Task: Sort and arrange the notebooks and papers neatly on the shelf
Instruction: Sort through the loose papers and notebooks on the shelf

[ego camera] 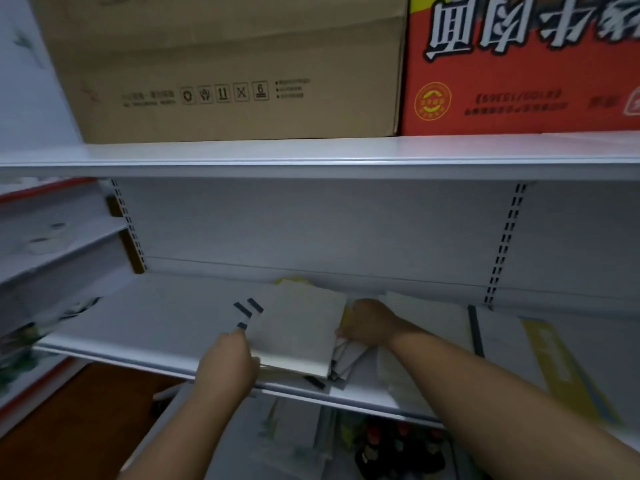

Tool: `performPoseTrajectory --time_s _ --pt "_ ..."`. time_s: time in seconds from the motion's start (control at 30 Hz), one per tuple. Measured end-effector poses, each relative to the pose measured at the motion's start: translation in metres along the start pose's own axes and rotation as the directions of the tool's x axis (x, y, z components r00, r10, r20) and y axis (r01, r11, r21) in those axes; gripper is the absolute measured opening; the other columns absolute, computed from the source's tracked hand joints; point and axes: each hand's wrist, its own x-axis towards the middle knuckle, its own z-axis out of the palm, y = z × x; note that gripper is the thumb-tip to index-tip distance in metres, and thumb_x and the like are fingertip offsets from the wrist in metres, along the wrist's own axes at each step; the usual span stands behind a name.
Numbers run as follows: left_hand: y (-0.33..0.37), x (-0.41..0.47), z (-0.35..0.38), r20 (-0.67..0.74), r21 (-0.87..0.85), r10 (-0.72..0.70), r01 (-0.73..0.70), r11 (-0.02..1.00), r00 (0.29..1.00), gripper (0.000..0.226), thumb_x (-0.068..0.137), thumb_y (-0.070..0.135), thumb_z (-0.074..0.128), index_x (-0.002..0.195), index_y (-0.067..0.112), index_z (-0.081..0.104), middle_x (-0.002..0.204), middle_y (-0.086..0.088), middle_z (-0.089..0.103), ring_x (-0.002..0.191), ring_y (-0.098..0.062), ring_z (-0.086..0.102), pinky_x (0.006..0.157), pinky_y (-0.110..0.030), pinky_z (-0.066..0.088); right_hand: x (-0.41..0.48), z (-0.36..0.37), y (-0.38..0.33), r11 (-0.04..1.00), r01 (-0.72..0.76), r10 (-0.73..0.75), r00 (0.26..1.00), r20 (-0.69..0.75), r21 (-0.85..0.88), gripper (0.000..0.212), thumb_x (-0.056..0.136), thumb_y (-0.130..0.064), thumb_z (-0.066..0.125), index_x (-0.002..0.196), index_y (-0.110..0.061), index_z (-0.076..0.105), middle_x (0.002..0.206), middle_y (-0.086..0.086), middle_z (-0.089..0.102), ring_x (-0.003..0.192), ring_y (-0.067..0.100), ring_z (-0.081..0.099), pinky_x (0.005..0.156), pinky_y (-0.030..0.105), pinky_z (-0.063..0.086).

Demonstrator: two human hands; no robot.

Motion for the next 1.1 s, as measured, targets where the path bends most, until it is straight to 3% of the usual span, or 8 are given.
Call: performPoseTrajectory --time_s 0.17,0.23,0.33,0.5,0.8,0.93,1.0,1.1 --pt "-0.008 0.001 -0.003 0.045 -0.137 -0.052 0.057 0.989 0.998 0.016 0.084 0.020 0.046 0.077 0.006 0.050 0.094 -0.016 0.056 0.083 -0.028 0.054 0.068 -0.027 0.039 0.003 -0.004 -0.005 0.999 -0.043 0.043 0.997 -0.071 0.006 0.062 0.070 -0.044 0.074 0.115 -0.004 0.059 0.123 0.014 0.059 0.110 0.028 0.057 0.086 0.030 0.048" --pt "-0.005 0.004 -0.011 0.040 -0.182 -0.060 0.066 0.981 0.997 0.027 0.087 0.027 0.045 0.068 0.008 0.044 0.092 -0.021 0.059 0.081 -0.028 0.051 0.070 -0.029 0.039 0.004 -0.004 -0.008 0.997 -0.042 0.047 0.996 -0.077 0.064 0.038 0.070 -0.037 0.076 0.089 -0.007 0.062 0.102 0.013 0.061 0.092 0.024 0.060 0.068 0.028 0.046" --pt "0.003 0.007 -0.014 0.073 -0.247 -0.056 0.073 0.966 0.996 0.041 0.076 0.047 0.061 0.088 0.008 0.057 0.100 -0.013 0.066 0.091 -0.029 0.062 0.071 -0.028 0.045 0.000 -0.001 -0.013 0.968 -0.060 0.070 0.997 -0.035 0.242 0.042 0.072 -0.027 0.074 0.054 -0.015 0.038 0.064 0.004 0.045 0.059 0.013 0.047 0.047 0.022 0.031" --pt "0.007 0.015 -0.009 0.071 -0.113 -0.054 0.061 0.992 0.996 0.076 0.064 0.063 0.062 0.116 0.008 0.057 0.114 -0.013 0.060 0.105 -0.028 0.057 0.084 -0.032 0.049 -0.021 0.000 -0.018 0.817 -0.088 0.093 0.995 0.021 0.570 0.011 0.080 -0.003 0.057 0.083 0.006 0.062 0.080 0.012 0.057 0.085 0.033 0.068 0.074 0.044 0.060" --pt "0.011 0.020 -0.021 0.057 -0.060 0.008 -0.004 0.998 0.998 0.084 0.051 0.062 0.067 0.116 0.011 0.055 0.110 -0.010 0.062 0.099 -0.028 0.059 0.080 -0.033 0.052 -0.054 0.002 -0.023 0.575 -0.040 0.185 0.979 -0.083 0.817 0.033 0.082 0.008 0.050 0.066 -0.022 0.054 0.074 0.000 0.058 0.065 0.018 0.061 0.059 0.035 0.058" --pt "0.047 0.020 -0.032 0.101 -0.338 0.098 -0.058 0.939 0.990 0.045 0.080 0.028 0.067 0.117 0.004 0.055 0.108 -0.015 0.061 0.088 -0.028 0.057 0.071 -0.030 0.047 -0.069 -0.020 0.004 0.481 -0.012 0.296 0.943 -0.149 0.877 0.023 0.081 0.001 0.057 0.078 -0.021 0.056 0.089 0.007 0.063 0.078 0.025 0.064 0.064 0.037 0.059" --pt "0.076 0.015 -0.027 0.168 -0.619 0.157 -0.020 0.785 0.973 0.035 0.085 0.018 0.062 0.116 0.001 0.055 0.104 -0.015 0.059 0.088 -0.030 0.057 0.069 -0.033 0.050 -0.080 -0.036 0.030 0.413 0.000 0.364 0.916 -0.166 0.911 0.020 0.082 -0.001 0.062 0.082 -0.019 0.055 0.094 0.012 0.064 0.075 0.025 0.064 0.060 0.033 0.059" --pt "0.130 0.009 -0.012 0.118 -0.761 0.202 -0.042 0.647 0.972 0.035 0.084 0.014 0.064 0.116 0.000 0.058 0.107 -0.013 0.061 0.095 -0.033 0.060 0.080 -0.040 0.053 -0.107 -0.062 0.082 0.394 0.051 0.485 0.837 -0.255 0.918 0.024 0.084 0.002 0.059 0.076 -0.020 0.052 0.093 0.011 0.061 0.075 0.025 0.062 0.051 0.029 0.058"
